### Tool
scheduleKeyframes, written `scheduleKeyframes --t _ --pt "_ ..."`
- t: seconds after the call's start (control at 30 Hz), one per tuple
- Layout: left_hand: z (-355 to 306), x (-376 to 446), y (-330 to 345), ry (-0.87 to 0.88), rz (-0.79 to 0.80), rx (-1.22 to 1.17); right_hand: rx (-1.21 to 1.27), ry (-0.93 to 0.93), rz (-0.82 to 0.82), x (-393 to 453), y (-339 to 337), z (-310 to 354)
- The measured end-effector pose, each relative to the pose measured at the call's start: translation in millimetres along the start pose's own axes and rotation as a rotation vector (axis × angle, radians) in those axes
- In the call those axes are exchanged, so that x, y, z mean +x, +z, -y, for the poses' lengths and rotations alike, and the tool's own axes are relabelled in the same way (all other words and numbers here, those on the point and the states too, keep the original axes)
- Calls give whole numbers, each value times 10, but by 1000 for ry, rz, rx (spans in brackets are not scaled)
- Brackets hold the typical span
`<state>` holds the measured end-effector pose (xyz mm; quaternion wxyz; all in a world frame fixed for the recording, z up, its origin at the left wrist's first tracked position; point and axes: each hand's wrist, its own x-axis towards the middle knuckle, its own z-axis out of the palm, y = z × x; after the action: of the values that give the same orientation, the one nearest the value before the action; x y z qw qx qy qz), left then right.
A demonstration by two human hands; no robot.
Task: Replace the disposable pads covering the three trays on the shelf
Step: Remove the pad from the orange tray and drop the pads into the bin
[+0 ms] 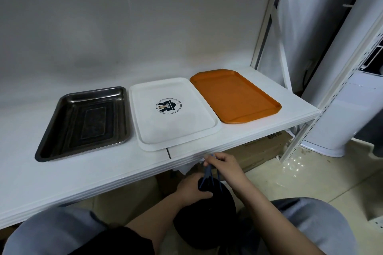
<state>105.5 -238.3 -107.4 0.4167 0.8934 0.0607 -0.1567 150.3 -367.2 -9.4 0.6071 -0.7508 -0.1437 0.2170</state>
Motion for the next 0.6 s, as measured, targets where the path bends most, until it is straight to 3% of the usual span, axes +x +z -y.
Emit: scheduleKeyframes --t 0.1,0.43,0.6 --pt "-13 99 117 -43 -4 -122 53 61 45 -40 -47 31" --pt "69 228 388 -31 -34 93 229 90 -15 -50 -177 35" --pt "154 273 447 -56 -66 -22 353 167 -73 -37 -267 -37"
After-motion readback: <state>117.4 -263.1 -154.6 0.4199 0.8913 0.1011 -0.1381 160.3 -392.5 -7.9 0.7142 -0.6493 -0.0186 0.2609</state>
